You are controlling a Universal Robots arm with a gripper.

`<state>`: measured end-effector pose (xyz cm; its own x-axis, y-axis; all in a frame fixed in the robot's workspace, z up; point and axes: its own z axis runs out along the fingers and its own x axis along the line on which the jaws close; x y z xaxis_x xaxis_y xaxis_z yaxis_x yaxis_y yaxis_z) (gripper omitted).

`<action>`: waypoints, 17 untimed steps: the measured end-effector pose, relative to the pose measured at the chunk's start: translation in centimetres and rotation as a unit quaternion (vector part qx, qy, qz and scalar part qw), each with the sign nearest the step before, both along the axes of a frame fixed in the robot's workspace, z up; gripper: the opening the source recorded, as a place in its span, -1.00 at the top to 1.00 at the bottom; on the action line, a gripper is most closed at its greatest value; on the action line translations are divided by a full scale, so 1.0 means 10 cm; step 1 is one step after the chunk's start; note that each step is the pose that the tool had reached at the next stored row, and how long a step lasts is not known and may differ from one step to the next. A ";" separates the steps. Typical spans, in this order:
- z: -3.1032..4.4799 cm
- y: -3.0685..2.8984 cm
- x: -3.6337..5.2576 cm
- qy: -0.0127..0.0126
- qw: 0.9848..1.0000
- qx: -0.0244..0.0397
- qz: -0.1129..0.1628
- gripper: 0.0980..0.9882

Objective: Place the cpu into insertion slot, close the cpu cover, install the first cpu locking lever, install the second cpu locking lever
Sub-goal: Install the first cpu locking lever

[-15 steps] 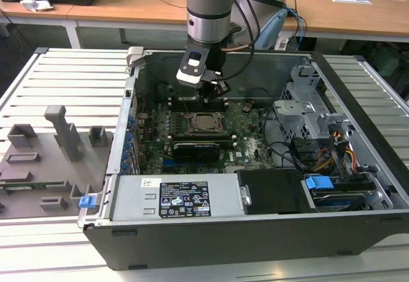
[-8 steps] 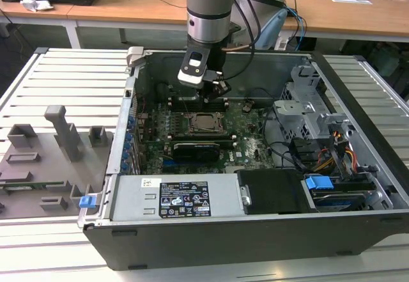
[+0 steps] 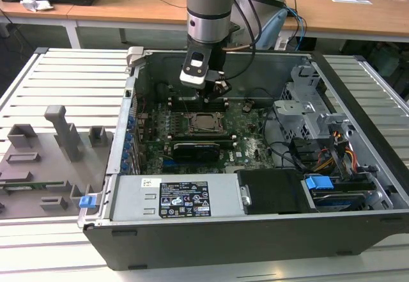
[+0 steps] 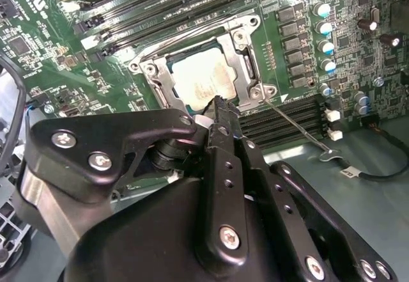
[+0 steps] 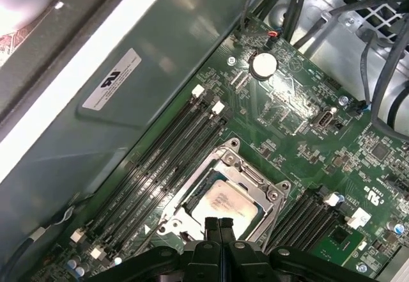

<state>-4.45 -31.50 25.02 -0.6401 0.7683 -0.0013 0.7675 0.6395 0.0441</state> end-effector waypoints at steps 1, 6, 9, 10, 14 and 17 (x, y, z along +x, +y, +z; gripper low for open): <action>0.000 0.000 0.000 0.000 1.000 0.000 0.001 0.98; 0.000 0.000 0.000 0.000 1.000 0.000 0.008 0.98; 0.000 0.000 0.000 0.000 1.000 0.000 0.013 0.98; 0.000 0.000 0.000 0.000 1.000 0.000 0.015 0.98; 0.000 0.000 0.000 0.000 1.000 0.000 0.025 0.98; 0.000 0.000 0.000 0.000 0.999 0.000 0.033 0.98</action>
